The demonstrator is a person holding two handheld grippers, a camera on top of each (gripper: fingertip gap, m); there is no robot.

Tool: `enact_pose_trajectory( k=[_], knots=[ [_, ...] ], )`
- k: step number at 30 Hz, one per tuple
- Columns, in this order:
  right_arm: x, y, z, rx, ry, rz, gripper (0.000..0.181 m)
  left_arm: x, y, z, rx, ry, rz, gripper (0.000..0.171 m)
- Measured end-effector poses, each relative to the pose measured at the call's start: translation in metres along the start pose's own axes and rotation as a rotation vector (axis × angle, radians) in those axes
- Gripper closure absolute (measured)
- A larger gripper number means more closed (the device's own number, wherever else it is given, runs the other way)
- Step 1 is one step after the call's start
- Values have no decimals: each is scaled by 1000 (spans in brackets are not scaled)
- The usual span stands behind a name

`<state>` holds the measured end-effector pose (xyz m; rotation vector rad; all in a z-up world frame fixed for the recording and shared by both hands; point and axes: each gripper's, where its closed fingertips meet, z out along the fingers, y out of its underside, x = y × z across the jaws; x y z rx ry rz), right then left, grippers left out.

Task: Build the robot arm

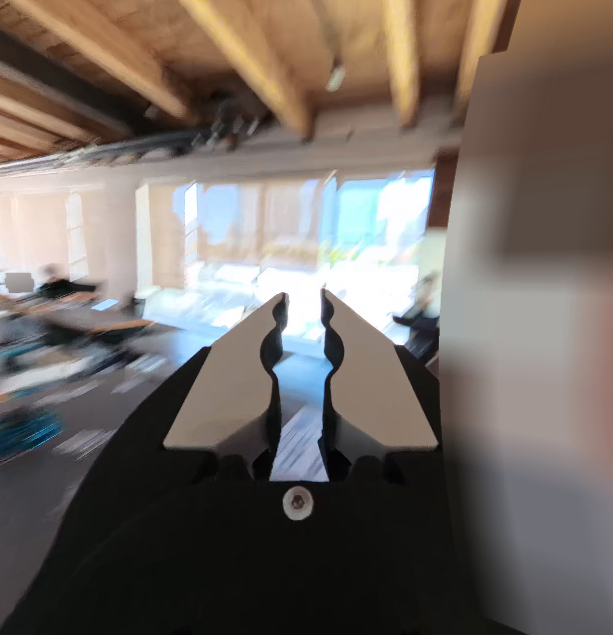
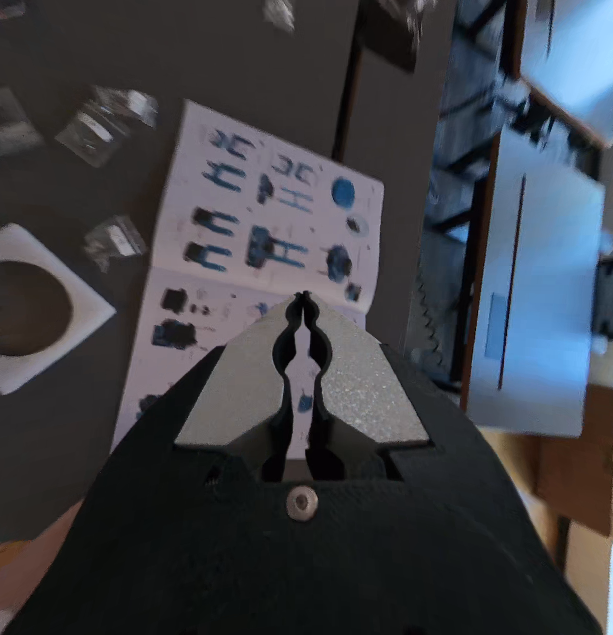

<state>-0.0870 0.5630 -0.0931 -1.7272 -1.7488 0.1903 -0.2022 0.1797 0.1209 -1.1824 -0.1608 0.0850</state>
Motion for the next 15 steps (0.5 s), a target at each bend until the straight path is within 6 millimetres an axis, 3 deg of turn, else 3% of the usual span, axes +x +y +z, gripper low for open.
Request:
enact_pose_trajectory(
  k=[4, 8, 11, 13, 15],
  knots=[
    [-102, -75, -31, 272, -46, -161, 181, -93, 31, -98, -244, -227, 134, 154],
    [-209, -161, -43, 549, -139, -166, 179, -178, 85, -187, -364, -208, 80, 154],
    [-267, -193, -37, 589, -67, -132, 176, -226, 111, -234, -398, -72, 28, 155],
    [-305, -204, -38, 595, -36, -85, 177, -265, 112, -265, -434, -40, 9, 156],
    [-337, -209, -36, 587, -30, -1, 177, -290, 109, -301, -511, 24, -62, 155]
  ],
)
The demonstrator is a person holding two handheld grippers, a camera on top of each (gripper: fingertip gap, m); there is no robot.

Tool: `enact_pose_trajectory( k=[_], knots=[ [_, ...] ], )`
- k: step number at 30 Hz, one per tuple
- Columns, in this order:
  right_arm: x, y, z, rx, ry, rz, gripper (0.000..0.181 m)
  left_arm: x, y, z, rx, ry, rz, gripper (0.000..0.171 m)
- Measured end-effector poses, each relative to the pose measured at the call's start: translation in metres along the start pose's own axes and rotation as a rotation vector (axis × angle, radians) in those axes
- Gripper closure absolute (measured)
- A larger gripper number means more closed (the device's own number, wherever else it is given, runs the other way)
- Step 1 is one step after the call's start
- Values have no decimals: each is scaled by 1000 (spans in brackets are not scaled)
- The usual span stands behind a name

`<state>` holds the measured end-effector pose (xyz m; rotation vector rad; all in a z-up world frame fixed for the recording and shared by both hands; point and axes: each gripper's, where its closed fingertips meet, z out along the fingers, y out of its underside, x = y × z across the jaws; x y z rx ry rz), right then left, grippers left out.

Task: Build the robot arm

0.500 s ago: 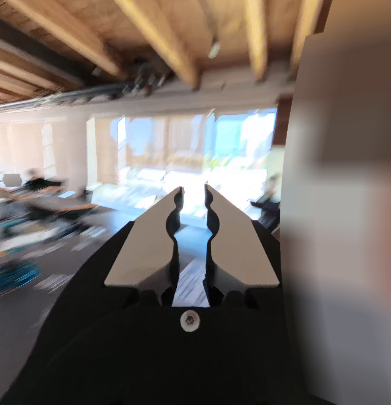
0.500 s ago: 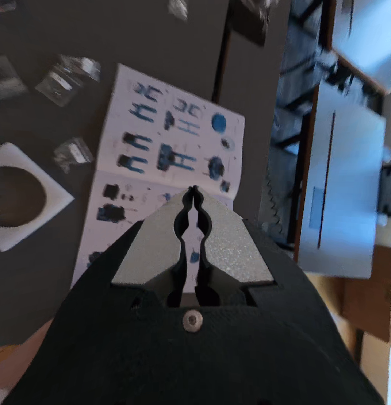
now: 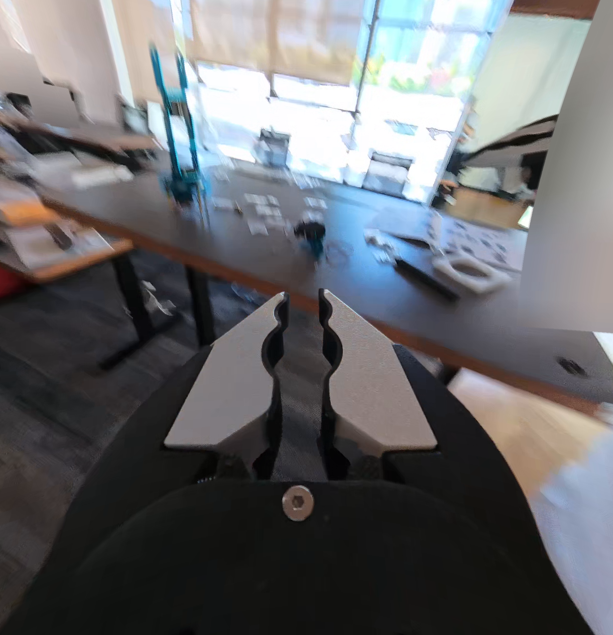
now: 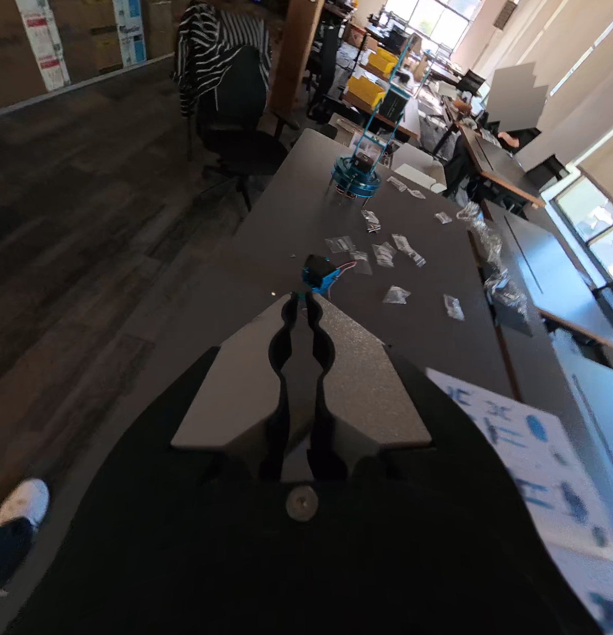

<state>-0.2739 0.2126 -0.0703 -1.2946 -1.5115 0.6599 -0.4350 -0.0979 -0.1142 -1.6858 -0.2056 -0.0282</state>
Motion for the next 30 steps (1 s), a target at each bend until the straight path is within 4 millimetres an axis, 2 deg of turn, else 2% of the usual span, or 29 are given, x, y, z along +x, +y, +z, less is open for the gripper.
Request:
enact_pose_trajectory(
  k=[2, 4, 6, 8, 11, 16, 21, 23, 25, 28, 30],
  knots=[
    [-19, 3, 13, -14, 26, 94, 177, -25, 10, -38, -45, 12, -24, 156],
    [-24, 13, 28, -73, 75, 158, 174, -58, 18, -71, -64, -42, -22, 158],
    [-28, 21, 40, -137, 114, 198, 172, -86, 25, -93, -82, -69, -48, 159],
    [-32, 20, 47, -153, 140, 219, 169, -105, 25, -102, -93, -46, -93, 159],
    [-27, 19, 50, -172, 199, 236, 166, -127, 11, -99, -86, -15, -105, 158],
    [-17, 15, 61, -121, 226, 303, 161, -154, -27, -58, -102, 105, -60, 159],
    [10, 21, 89, -139, 246, 294, 154, -201, -49, 4, -107, 145, -29, 159],
    [28, 18, 104, -123, 249, 273, 151, -223, -51, 34, -106, 147, -14, 159],
    [54, 14, 118, -102, 269, 265, 151, -246, -56, 70, -95, 143, -13, 162],
    [90, 4, 131, -69, 295, 326, 145, -261, -65, 125, -127, 231, -21, 160],
    [113, 6, 131, -104, 358, 314, 145, -272, -69, 162, -158, 267, 9, 160]
  ],
)
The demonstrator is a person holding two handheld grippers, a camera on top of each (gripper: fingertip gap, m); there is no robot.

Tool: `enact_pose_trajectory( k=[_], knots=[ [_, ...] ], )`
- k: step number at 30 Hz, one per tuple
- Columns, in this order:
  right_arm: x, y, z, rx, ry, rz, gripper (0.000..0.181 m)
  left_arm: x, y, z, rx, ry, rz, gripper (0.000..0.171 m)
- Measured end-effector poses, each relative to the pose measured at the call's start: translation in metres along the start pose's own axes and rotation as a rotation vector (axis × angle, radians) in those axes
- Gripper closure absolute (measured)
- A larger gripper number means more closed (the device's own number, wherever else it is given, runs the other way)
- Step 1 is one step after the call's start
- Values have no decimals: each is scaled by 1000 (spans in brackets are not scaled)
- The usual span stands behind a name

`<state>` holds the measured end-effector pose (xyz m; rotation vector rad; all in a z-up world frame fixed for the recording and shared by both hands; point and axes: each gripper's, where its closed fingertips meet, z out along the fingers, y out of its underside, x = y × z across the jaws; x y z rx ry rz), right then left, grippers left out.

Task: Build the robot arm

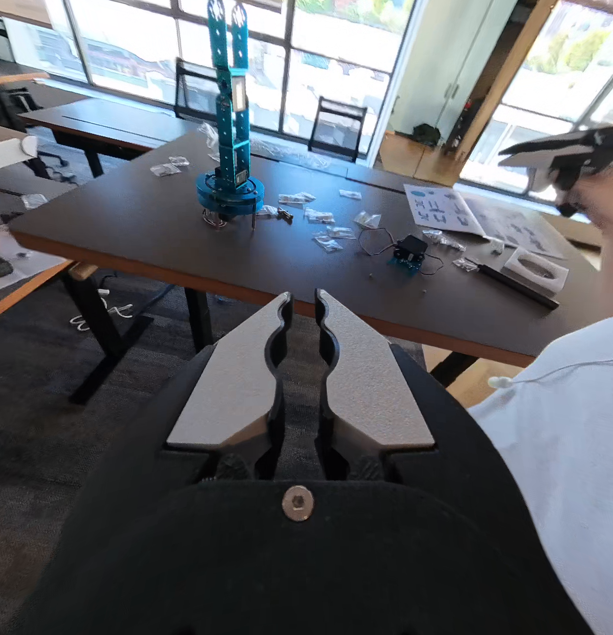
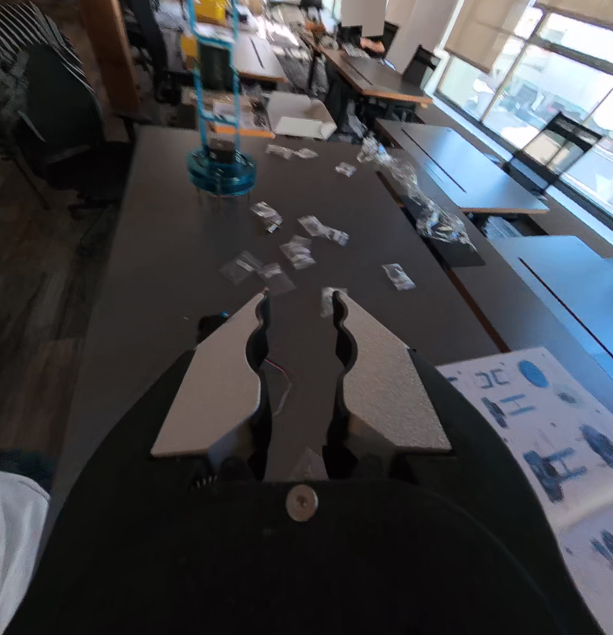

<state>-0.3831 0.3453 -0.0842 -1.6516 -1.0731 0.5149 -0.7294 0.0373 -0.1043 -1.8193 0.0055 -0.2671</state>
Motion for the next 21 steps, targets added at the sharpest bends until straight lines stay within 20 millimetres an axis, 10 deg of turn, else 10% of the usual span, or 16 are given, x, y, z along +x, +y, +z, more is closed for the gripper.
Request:
enact_pose_trajectory(
  k=[6, 15, 21],
  knots=[
    [56, 35, -30, -205, 355, 1, 155, -45, -21, 94, -65, 213, 54, 160],
    [-2, 118, -82, -349, 571, 287, 161, -40, -35, 213, -173, 716, 155, 159],
    [-14, 172, -81, -416, 565, 428, 156, -2, -36, 250, -227, 856, 211, 159]
  ],
)
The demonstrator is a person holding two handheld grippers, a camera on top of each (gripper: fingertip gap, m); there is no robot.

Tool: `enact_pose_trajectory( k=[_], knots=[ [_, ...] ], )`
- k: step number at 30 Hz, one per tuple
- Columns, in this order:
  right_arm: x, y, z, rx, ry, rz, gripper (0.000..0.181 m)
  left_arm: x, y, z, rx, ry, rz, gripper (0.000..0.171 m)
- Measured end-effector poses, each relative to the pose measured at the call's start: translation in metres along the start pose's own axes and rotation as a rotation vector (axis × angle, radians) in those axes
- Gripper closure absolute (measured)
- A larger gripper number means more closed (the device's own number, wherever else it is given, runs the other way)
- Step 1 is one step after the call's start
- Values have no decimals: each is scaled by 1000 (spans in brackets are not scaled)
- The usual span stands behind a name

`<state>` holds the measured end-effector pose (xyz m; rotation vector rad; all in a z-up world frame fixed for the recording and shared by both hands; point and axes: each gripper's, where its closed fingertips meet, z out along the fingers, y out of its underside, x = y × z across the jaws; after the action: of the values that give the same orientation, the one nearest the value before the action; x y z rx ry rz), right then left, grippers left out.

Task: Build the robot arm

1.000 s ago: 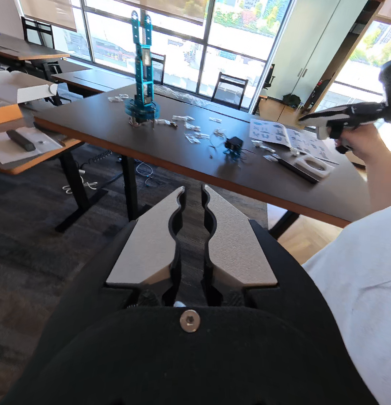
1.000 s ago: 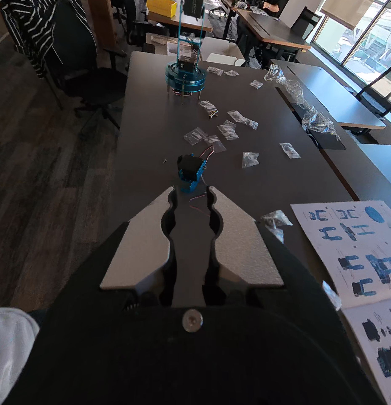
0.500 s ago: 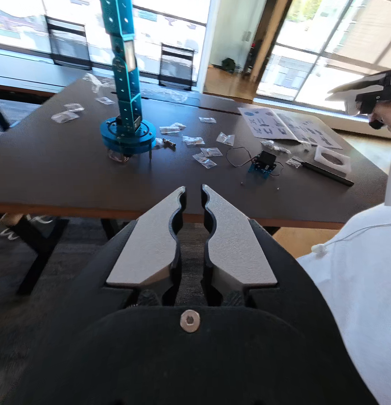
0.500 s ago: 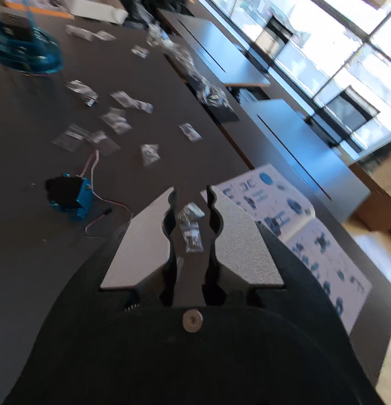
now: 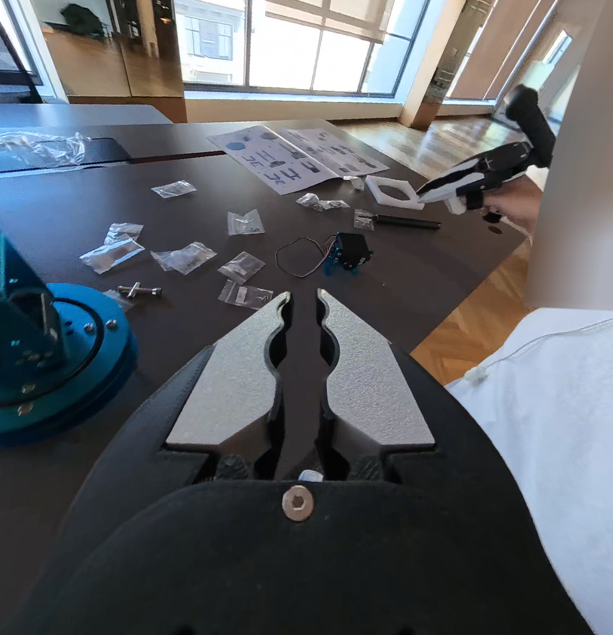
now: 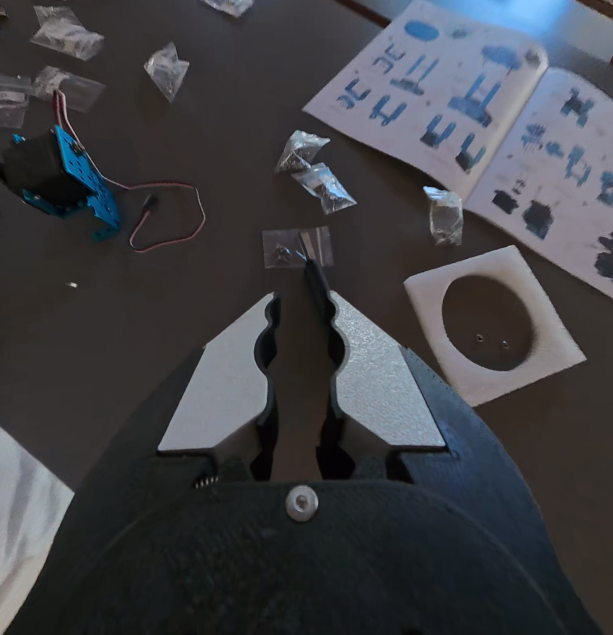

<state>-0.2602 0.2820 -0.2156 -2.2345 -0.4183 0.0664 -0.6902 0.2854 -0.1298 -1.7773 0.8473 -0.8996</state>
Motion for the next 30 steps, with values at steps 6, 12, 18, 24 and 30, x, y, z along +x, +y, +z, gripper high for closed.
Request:
enact_pose_trajectory(
  k=[6, 12, 18, 24, 30],
  knots=[
    [16, -9, 44, -14, -87, -145, 152, 10, -19, 41, 28, -4, -9, 160],
    [30, -32, 95, -17, -198, -224, 143, 15, -15, 67, -68, -71, 34, 159],
    [27, -52, 122, 5, -238, -261, 142, 3, -22, 61, -87, -166, 71, 155],
    [13, -101, 121, 193, -239, -223, 143, -24, -16, 21, -50, -307, 17, 153],
    [-29, -149, 105, 265, -176, -353, 143, -69, -3, -35, -35, -442, -12, 150]
  ],
)
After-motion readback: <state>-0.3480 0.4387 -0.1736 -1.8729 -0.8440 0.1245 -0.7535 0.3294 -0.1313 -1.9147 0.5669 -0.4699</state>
